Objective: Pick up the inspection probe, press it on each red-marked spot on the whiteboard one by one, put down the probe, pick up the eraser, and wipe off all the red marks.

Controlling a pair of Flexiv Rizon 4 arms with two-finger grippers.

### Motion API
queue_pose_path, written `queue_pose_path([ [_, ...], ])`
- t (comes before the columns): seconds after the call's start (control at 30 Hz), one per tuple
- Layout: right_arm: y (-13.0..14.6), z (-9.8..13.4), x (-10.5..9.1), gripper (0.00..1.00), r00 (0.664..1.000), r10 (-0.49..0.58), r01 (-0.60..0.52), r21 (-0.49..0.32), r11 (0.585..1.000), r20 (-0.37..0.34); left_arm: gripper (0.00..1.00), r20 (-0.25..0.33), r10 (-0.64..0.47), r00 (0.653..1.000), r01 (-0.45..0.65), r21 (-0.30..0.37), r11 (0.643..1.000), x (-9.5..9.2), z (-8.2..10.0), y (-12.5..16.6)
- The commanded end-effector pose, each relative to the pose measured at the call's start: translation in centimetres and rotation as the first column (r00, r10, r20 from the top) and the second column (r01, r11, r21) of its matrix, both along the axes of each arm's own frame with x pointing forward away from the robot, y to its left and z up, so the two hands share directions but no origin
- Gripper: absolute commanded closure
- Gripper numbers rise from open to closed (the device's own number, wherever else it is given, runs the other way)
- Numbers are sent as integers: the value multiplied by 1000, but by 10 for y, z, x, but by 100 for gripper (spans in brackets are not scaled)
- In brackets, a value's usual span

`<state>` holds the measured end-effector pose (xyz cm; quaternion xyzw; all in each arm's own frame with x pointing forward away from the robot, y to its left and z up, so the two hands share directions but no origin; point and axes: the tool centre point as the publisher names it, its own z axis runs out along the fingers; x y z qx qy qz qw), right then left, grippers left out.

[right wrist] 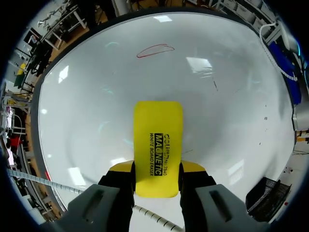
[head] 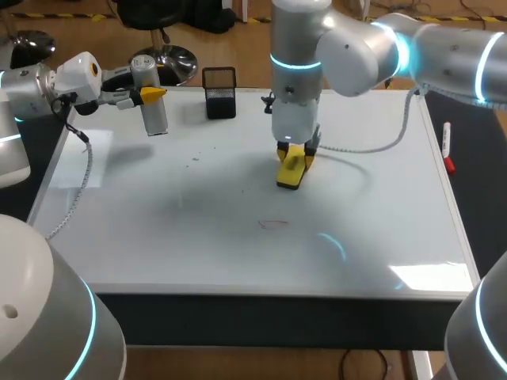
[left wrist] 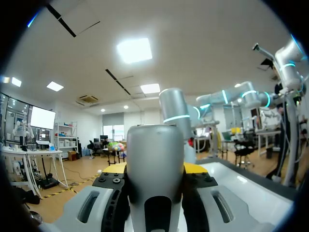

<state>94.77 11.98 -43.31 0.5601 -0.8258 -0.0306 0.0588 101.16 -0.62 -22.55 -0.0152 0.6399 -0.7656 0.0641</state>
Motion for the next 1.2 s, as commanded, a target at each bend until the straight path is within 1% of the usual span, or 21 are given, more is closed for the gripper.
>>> queue_pose_path([
  [0.03, -12, -18, -1, 100, 1000, -3, 3, 1, 1000, 11, 100, -1, 1, 1000, -1, 2, 1000, 0, 2, 0],
  [0.13, -12, 2, 2, 100, 999, 5, -5, 8, 1000, 46, 100, -1, 1, 1000, -1, 2, 1000, 0, 2, 0],
  [0.3, -18, 51, 12, 100, 994, 31, -34, 26, 999, 103, 100, -1, 1, 1000, -1, 2, 1000, 0, 2, 0],
  [0.33, -20, 58, 15, 100, 993, 37, -42, 34, 999, 112, 100, -1, 1, 1000, -1, 2, 1000, 0, 2, 0],
  [0.43, -25, 72, 21, 100, 990, 47, -50, 18, 999, 135, 100, -1, 1, 1000, -1, 2, 1000, 0, 2, 0],
  [0.47, -27, 74, 22, 100, 990, 47, -50, 19, 999, 136, 100, -1, 1, 1000, -1, 2, 1000, 0, 2, 0],
  [0.5, -28, 74, 25, 100, 989, 49, -50, 3, 999, 140, 100, -1, 1, 1000, -1, 2, 1000, 0, 2, 0],
  [0.67, -36, 73, 32, 100, 989, 45, -46, 1, 999, 141, 100, -1, 1, 1000, -1, 2, 1000, 0, 2, 0],
  [0.77, -45, 71, 40, 100, 989, 44, -44, -3, 999, 140, 100, -1, 1, 1000, -1, 2, 1000, 0, 2, 0],
  [0.9, -67, 70, 57, 100, 990, 27, -25, -14, 1000, 141, 100, -1, 1, 1000, -1, 2, 1000, 0, 2, 0],
  [0.93, -72, 69, 62, 100, 990, 21, -21, -2, 1000, 138, 100, -1, 1, 1000, -1, 2, 1000, 0, 2, 0],
  [1.0, -83, 69, 70, 100, 991, 9, -6, -22, 1000, 137, 100, -1, 1, 1000, -1, 2, 1000, 0, 2, 0],
  [1.03, -87, 69, 74, 100, 991, -1, 2, -7, 1000, 136, 100, -1, 1, 1000, -1, 2, 1000, 0, 2, 0],
  [1.07, -95, 69, 79, 100, 991, -16, 18, -11, 1000, 136, 100, -1, 1, 1000, -1, 2, 1000, 0, 2, 0],
  [1.1, -102, 68, 84, 100, 991, -22, 27, -34, 999, 132, 100, -1, 1, 1000, -1, 2, 1000, 0, 2, 0],
  [1.13, -109, 68, 89, 100, 990, -37, 41, -24, 999, 133, 100, -1, 1, 1000, -1, 2, 1000, 0, 2, 0],
  [1.2, -123, 68, 98, 100, 990, -59, 66, -51, 997, 128, 100, -1, 1, 1000, -1, 2, 1000, 0, 2, 0],
])
